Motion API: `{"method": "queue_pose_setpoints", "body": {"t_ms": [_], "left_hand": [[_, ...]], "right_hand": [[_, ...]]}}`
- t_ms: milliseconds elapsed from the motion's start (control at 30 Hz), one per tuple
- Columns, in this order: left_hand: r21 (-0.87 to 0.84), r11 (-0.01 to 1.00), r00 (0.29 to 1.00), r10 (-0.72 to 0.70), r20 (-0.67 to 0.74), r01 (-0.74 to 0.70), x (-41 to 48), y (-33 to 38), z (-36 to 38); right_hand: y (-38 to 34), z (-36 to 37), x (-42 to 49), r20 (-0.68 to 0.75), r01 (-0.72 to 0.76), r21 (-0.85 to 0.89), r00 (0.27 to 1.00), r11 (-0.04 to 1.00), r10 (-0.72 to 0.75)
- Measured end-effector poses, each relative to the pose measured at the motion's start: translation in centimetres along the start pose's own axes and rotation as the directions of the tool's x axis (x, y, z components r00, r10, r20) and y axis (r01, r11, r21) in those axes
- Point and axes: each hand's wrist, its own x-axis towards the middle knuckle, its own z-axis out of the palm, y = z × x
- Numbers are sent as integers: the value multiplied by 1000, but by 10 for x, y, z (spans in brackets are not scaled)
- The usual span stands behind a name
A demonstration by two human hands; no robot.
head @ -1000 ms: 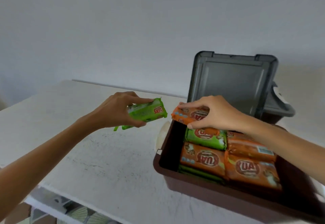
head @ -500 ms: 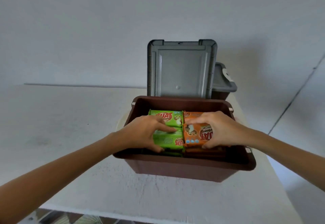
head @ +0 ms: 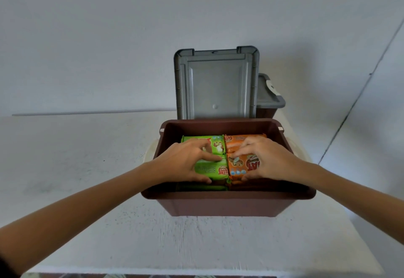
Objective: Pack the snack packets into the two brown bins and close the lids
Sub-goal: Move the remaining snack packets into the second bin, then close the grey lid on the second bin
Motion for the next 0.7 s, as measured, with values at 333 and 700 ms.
{"method": "queue_pose_setpoints", "body": {"t_ms": [333,700], "left_hand": [[-31,1000,996,5,-87,-7,0,-3,7],[-314,934,826,-307,-472,168,52,-55,-58]], "right_hand": [[1,5,-2,-15,-15,30,1000,999,15],[34,-55,52,-340,-204,129,910,970,236]]}}
